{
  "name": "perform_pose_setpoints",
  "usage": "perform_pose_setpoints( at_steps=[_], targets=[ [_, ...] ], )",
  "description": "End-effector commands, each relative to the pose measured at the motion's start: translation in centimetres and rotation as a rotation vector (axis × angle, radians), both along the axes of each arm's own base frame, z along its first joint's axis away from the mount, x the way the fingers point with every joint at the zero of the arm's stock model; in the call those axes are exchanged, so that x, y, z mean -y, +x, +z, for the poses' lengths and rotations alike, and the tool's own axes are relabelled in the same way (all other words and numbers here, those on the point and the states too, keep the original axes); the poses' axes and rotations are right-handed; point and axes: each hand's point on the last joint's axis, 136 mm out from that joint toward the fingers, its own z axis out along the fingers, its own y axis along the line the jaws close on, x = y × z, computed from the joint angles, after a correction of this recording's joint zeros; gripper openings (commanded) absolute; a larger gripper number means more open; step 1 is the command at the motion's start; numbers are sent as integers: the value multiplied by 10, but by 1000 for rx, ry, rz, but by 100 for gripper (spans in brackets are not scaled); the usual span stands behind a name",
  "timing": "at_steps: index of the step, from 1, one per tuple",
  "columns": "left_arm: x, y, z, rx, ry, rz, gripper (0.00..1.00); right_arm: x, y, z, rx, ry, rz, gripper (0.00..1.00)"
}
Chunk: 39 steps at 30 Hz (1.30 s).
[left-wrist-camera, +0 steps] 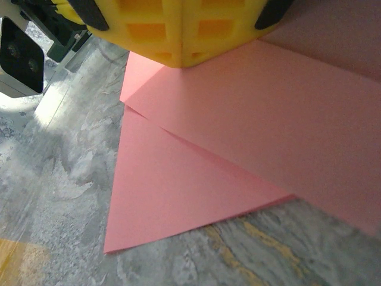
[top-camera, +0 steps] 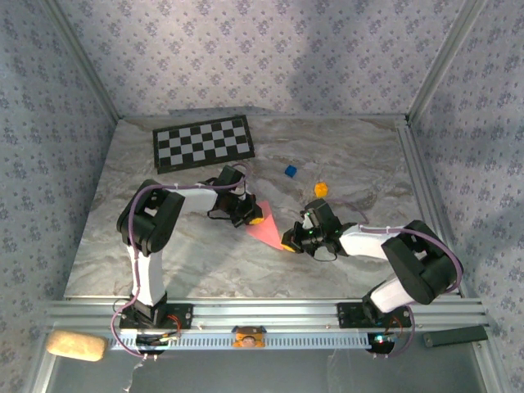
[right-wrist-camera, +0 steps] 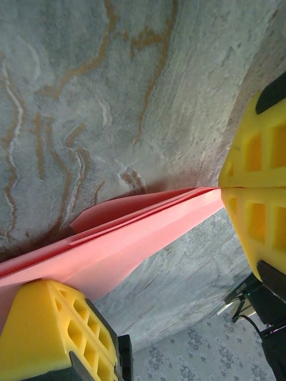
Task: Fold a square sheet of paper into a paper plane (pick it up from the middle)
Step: Turn over the paper at the center of the table.
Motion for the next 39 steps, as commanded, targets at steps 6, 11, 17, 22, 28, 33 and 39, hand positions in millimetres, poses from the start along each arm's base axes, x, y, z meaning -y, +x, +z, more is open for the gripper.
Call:
perform_pose_setpoints(
  at_steps=[6,11,17,22,28,33,39],
  targets=[
    [4,5,46,106,-22,-34,23,1,5,18,80,-9,46,2],
    [-1,9,95,246,31,-75,29,11,8,39,179,-94,110,2],
    [-25,12,137,405,96,-28,34,31,15,77,331,-213,166,1],
    [-51,10,148,453,154,-1,35,55,18,104,422,-394,225,1],
    [-82,10,147,479,193,86,35,82,20,134,532,-733,268,1],
    [-114,12,152,516,269,163,35,118,22,147,527,-1094,191,0],
    [-163,11,164,576,357,273,42,109,19,147,602,-1257,209,0]
  ],
)
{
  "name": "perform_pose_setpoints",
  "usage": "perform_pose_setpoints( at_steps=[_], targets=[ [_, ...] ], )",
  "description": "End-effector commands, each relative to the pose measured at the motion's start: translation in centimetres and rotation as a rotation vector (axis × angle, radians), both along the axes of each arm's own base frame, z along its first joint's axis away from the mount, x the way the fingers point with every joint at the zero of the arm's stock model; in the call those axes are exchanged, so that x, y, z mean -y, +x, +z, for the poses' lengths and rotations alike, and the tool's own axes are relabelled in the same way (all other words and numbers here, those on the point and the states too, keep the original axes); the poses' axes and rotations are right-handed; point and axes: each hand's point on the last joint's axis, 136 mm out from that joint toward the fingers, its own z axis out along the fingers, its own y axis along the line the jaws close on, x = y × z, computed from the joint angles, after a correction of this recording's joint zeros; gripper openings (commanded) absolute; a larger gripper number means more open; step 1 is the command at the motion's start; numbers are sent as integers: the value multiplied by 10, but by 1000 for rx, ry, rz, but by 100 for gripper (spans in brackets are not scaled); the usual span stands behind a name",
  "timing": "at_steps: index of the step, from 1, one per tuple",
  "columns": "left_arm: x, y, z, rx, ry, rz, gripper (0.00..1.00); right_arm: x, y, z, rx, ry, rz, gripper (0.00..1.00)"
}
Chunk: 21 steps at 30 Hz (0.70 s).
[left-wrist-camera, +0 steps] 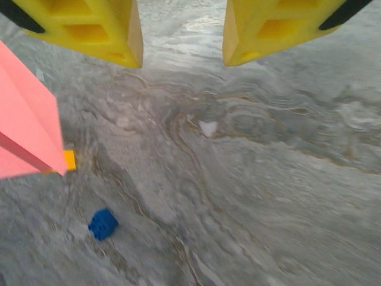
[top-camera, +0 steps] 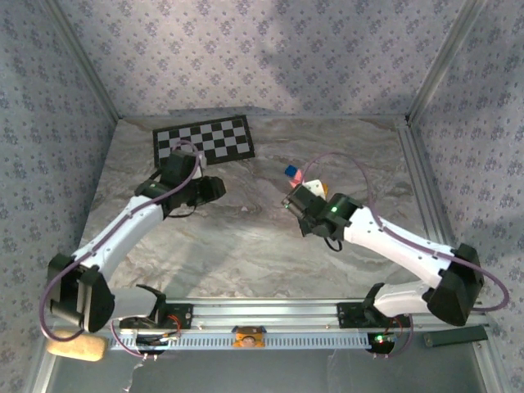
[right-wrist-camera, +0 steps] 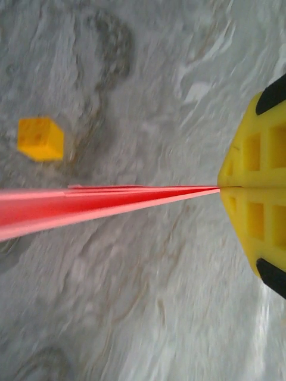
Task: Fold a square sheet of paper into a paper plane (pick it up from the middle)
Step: Turn over the paper at the center of the table.
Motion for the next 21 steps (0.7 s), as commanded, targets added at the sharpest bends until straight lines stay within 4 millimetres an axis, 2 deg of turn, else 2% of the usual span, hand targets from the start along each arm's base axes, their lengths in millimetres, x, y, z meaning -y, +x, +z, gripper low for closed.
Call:
perform_pose_setpoints(
  at_steps=[1,6,12,16,21],
  targets=[
    [-32,-3,5,40,73,70,44,9,2,11,96,-168,-19,0],
    [-55,-4,6,59,89,120,51,-32,-4,-20,15,-255,101,0],
    [-67,-1,6,62,100,143,58,-97,-16,-59,-90,-271,245,1],
    [-72,2,3,53,96,159,62,-139,-29,-82,-169,-189,344,2],
    [-79,-1,-4,8,87,194,66,-166,-36,-93,-227,-91,403,7]
  ],
)
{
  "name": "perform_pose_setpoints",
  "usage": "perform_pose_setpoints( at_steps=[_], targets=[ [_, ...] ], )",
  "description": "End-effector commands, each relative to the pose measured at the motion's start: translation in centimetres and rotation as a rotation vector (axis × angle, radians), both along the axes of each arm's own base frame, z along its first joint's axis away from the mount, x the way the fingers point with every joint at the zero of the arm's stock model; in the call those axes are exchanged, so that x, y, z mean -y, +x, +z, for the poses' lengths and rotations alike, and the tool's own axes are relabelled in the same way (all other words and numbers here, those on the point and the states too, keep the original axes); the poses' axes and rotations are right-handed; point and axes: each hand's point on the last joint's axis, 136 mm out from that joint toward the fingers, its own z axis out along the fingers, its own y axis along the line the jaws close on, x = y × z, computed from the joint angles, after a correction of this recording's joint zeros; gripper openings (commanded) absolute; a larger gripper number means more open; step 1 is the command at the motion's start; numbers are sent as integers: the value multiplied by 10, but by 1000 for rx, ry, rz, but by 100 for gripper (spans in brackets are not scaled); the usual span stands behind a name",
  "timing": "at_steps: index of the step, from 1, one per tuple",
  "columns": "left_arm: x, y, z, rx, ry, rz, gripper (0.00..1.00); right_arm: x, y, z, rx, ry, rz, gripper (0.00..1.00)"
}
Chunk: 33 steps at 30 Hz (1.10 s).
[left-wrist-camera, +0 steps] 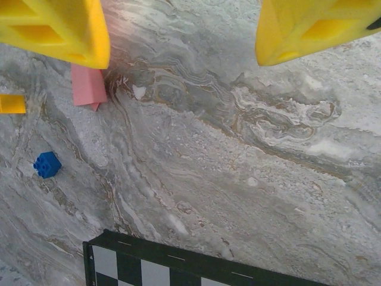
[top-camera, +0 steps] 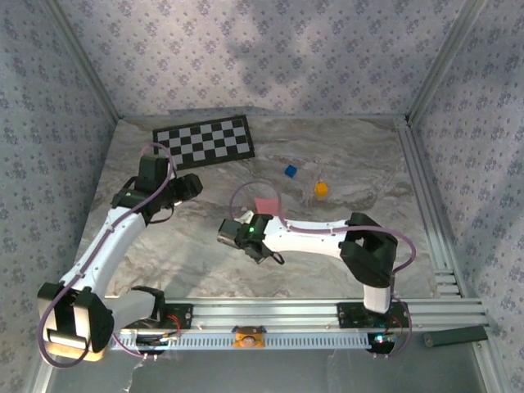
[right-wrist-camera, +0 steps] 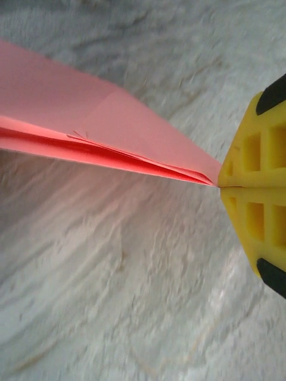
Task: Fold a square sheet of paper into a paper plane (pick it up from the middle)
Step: Turn over the paper at the center of the table, then fold the wing for the fifth time at the center of the table.
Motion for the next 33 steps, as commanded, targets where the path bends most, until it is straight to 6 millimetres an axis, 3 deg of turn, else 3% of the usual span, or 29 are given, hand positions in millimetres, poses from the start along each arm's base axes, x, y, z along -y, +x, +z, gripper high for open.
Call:
perform_pose_setpoints(
  at_steps=[1,5,11,18,21,27,33],
  targets=[
    [-8,-7,-10,-58,-6,35,66,-28,-4,0,-71,108,44,9],
    [-10,-9,-23,-103,-73,47,67,-40,-1,9,-88,195,41,19],
    [10,-11,-25,-133,-168,-56,68,-41,18,27,-127,484,-52,31],
    [28,-10,-20,-115,-246,-142,61,-14,45,17,-271,841,-267,17],
    [32,-8,-21,-104,-275,-147,58,-3,52,10,-306,894,-344,14],
    [40,-3,-26,-119,-332,-161,51,-12,55,0,-386,956,-361,13],
    [40,-3,-23,-106,-323,-174,50,-21,61,-25,-442,925,-406,9]
  ],
)
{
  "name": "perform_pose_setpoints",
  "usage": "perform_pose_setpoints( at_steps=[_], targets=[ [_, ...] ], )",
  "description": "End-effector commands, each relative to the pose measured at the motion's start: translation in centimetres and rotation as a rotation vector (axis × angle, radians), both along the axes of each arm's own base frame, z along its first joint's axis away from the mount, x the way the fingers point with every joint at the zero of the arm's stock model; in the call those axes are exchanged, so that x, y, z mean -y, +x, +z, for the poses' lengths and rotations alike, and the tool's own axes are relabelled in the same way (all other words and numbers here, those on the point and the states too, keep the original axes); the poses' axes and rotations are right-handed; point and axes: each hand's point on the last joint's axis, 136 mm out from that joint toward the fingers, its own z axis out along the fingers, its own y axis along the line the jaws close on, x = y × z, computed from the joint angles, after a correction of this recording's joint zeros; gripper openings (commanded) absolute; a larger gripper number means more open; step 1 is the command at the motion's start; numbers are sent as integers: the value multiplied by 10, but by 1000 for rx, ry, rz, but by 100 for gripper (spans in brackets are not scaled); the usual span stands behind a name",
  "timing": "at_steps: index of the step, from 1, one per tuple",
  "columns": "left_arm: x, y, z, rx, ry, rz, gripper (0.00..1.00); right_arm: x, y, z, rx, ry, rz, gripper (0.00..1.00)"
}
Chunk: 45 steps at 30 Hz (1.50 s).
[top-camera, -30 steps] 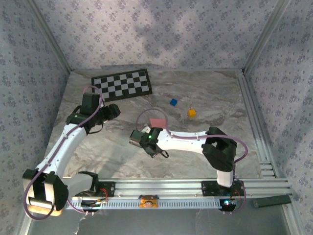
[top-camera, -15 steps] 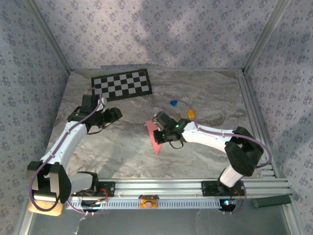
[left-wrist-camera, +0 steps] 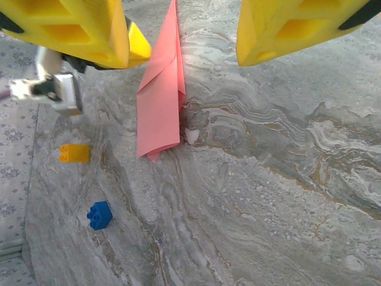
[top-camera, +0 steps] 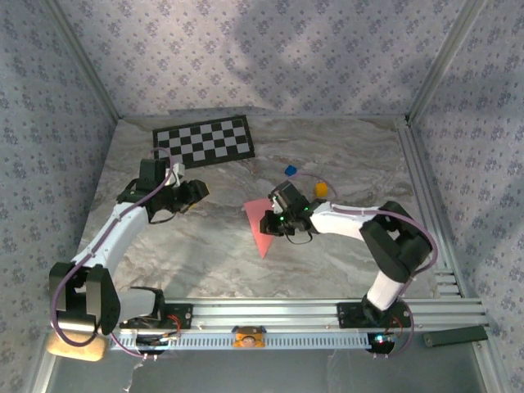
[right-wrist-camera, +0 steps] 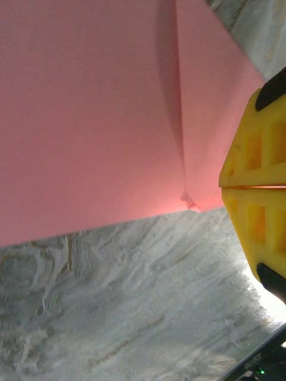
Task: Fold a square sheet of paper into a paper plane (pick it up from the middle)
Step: Fold the wing for the fifth time at the center of the table.
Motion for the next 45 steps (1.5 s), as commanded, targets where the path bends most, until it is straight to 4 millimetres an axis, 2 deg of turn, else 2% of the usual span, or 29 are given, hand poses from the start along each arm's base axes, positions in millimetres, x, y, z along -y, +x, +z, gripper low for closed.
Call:
perform_pose_setpoints(
  at_steps=[1,5,10,13,17,24,28,33,39,43,45],
  targets=[
    [4,3,9,38,-23,-22,49,-13,4,-2,-45,50,-3,9],
    [9,7,9,54,-49,-40,49,-16,5,-12,-79,48,-10,9],
    [22,6,6,35,-78,-90,45,7,-1,-40,-169,-56,-148,9],
    [31,3,0,15,-80,-114,42,13,-5,-47,-205,-89,-228,8],
    [49,-1,-10,-23,-103,-146,30,7,-8,-49,-231,-59,-311,7],
    [92,-1,-24,-75,-153,-232,21,-3,-8,-51,-257,35,-437,7],
    [114,-1,-37,-123,-150,-278,16,-13,-7,-44,-240,80,-436,7],
    [132,3,-49,-163,-141,-301,13,-24,2,-9,-118,155,-359,12],
    [142,6,-61,-197,-126,-319,11,5,7,18,40,62,-342,16],
    [146,9,-67,-215,-113,-335,10,34,11,17,45,29,-378,17],
    [147,11,-71,-227,-108,-336,10,39,13,18,36,61,-370,18]
  ],
)
